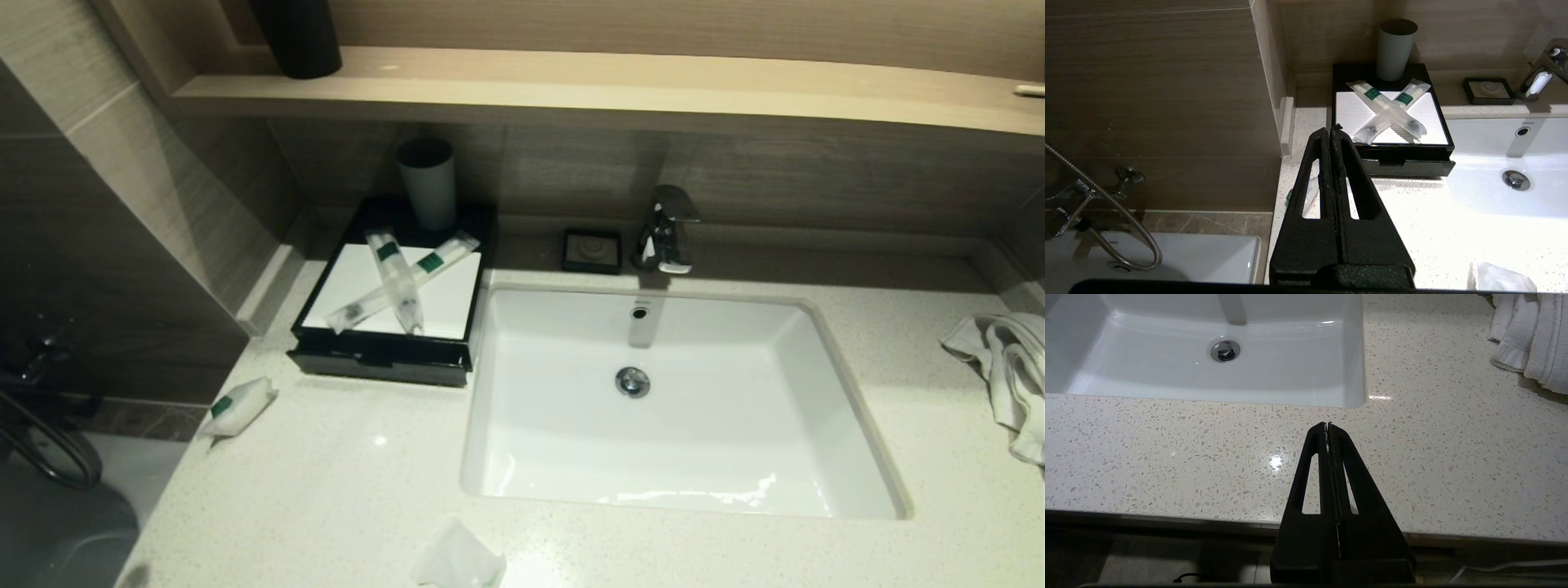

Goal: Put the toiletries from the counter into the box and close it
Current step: Open the drawer

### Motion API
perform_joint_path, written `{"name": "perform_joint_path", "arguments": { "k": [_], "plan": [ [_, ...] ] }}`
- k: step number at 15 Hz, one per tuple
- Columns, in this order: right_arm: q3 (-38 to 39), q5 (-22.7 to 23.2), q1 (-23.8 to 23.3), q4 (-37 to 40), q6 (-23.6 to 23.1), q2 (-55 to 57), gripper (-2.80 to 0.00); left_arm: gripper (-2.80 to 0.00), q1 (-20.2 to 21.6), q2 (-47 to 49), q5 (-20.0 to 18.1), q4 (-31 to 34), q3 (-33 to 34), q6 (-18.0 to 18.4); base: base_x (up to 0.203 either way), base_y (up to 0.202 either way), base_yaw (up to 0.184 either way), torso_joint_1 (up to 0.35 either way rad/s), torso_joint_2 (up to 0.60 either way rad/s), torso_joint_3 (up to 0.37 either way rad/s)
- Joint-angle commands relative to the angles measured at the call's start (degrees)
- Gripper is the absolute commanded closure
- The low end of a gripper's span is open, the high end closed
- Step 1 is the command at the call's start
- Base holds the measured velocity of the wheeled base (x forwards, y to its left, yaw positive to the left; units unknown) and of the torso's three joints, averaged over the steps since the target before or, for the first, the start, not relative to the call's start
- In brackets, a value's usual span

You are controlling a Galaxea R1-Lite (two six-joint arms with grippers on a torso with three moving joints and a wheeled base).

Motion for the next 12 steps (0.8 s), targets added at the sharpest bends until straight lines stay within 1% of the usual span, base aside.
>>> {"name": "perform_joint_path", "arguments": {
  "k": [1, 3, 7, 10, 12],
  "plan": [
    [0.0, 0.0, 0.0, 0.0, 0.0, 0.0, 0.0, 0.0, 0.0, 7.1, -0.1, -0.3, -2.5, 0.1, 0.0, 0.0, 0.0, 0.0, 0.0, 0.0],
    [0.0, 0.0, 0.0, -0.1, 0.0, 0.0, 0.0, 0.0, 0.0, 10.7, -0.1, -2.5, -2.7, 0.1, 0.0, 0.0, 0.0, 0.0, 0.0, 0.0],
    [0.0, 0.0, 0.0, -0.1, 0.0, 0.0, 0.0, 0.0, -0.1, 19.1, -0.3, -8.7, -2.6, 0.0, 0.0, 0.0, 0.0, 0.0, 0.0, 0.0],
    [0.0, 0.0, 0.0, 0.0, 0.0, 0.0, 0.0, 0.0, -0.1, 25.9, -0.3, -16.2, -2.9, -0.2, 0.0, 0.0, 0.0, 0.0, 0.0, 0.0],
    [0.0, 0.0, 0.0, -0.1, -0.1, 0.0, 0.0, 0.0, -0.3, 29.2, -0.3, -19.0, -3.4, -0.2, 0.0, 0.0, 0.0, 0.0, 0.0, 0.0]
  ]
}}
